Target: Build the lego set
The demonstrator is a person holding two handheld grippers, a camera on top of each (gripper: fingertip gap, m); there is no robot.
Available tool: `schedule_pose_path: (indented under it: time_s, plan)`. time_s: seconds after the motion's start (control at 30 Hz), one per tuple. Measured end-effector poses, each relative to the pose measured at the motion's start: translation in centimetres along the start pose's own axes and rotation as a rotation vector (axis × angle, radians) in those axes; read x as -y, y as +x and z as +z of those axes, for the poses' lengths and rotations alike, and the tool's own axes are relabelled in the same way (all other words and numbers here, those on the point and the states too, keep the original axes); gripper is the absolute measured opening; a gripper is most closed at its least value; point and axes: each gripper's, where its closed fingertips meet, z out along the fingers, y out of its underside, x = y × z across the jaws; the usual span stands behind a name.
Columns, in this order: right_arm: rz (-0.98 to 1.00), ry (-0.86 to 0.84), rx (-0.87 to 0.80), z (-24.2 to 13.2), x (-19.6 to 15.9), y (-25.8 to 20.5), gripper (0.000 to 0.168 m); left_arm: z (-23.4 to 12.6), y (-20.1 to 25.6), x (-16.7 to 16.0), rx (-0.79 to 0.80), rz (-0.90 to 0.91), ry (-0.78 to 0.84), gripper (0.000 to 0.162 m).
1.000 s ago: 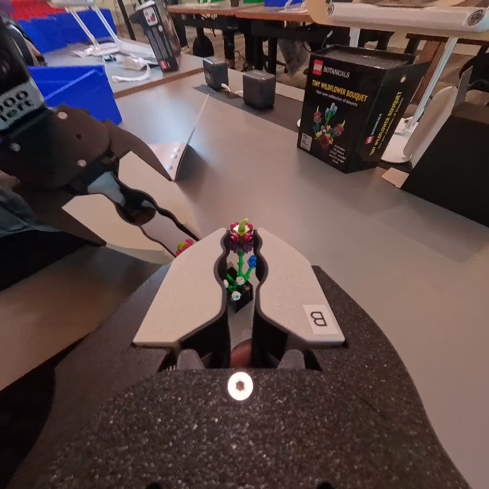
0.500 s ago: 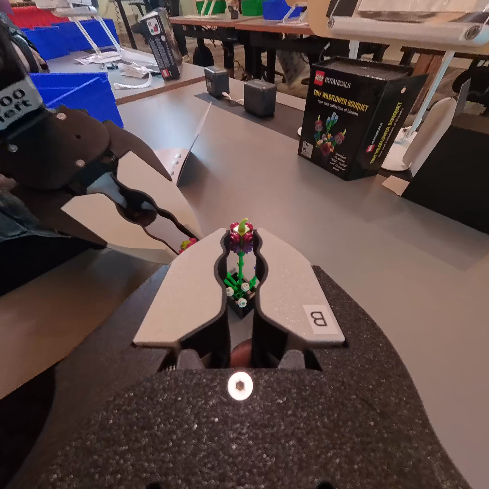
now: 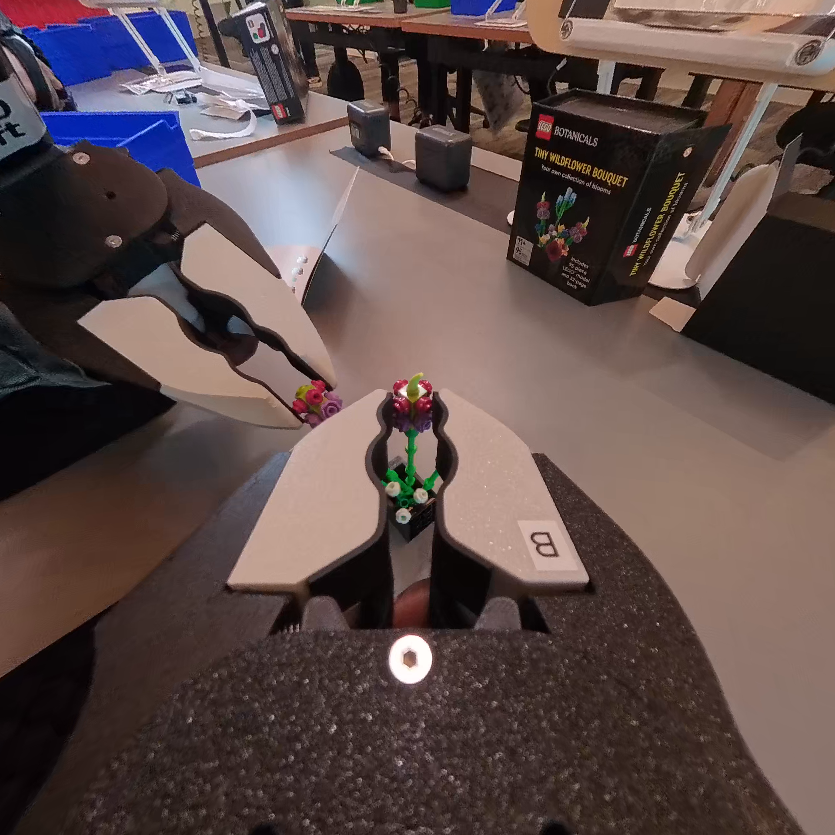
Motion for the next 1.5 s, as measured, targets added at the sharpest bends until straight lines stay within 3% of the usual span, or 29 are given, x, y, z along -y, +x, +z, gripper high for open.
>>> schedule_pose_path:
  time_s: [0.27,0.57,1.5]
  plan:
    - [0.027,-0.019,0.012,0.3,-0.5,0.2,0.016,-0.6,-0.3,0.5,0.005,0.002,0.01,0.017]
    - [0.199,0.003,0.065,0.7,-1.4,0.8,0.016,-1.2,-0.7,0.9,0.013,-0.008,0.026,0.017]
    - [0.14,-0.077,0.055,0.7,-2.7,1.2,0.027,-1.5,-1.0,0.9,0.022,-0.034,0.051,0.017]
